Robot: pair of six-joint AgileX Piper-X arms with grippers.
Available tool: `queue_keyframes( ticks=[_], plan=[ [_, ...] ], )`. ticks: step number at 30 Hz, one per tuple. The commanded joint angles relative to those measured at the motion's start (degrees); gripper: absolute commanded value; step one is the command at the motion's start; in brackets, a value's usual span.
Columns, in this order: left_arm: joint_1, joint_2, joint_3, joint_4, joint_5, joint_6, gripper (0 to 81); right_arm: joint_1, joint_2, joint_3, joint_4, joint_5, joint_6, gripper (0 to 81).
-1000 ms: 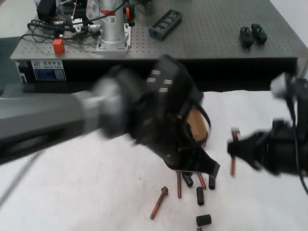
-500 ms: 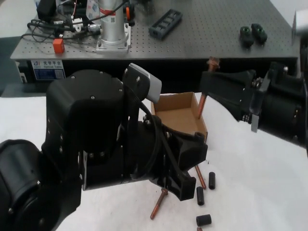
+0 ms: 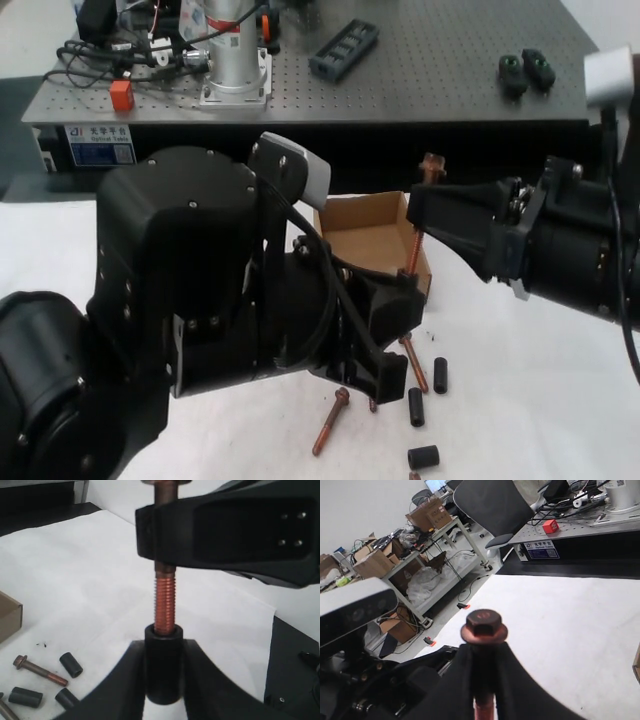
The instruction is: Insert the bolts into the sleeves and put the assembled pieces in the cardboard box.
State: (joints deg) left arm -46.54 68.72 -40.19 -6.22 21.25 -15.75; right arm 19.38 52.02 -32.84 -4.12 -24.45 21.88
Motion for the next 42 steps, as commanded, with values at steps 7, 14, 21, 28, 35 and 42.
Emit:
queue_keyframes(
  ticks=[7,14,21,28,35,42],
  plan=[
    [0.1,-0.5,-0.1,-1.5,2.3,1.3,0.7,0.1,-0.5,-0.1,1.8,-2.3,-1.3,4.1],
    [0.1,-0.5,-0.1,-1.5,2.6,10.0,0.7,0.1,-0.5,-0.1,6.9,-5.1,-3.2,3.7],
    [0.1,-0.3,-0.1,-1.7,-0.6,10.0,0.7,-0.7,-0.5,-0.1,7.7,-4.4,-1.1,48.4],
    [0.6,2.9,-0.1,-11.0,-6.3,9.6,0.7,-5.9,-5.7,-0.1,10.1,-4.3,-1.8,47.3],
    [0.6,10.0,-0.1,-31.9,-18.0,9.8,0.7,-13.7,-15.1,-0.1,17.7,2.1,-6.3,47.3],
    [2.8,20.4,-11.1,-17.6,-21.2,-6.3,0.7,-18.8,-16.8,-0.1,28.2,5.4,-10.4,47.3]
  ],
)
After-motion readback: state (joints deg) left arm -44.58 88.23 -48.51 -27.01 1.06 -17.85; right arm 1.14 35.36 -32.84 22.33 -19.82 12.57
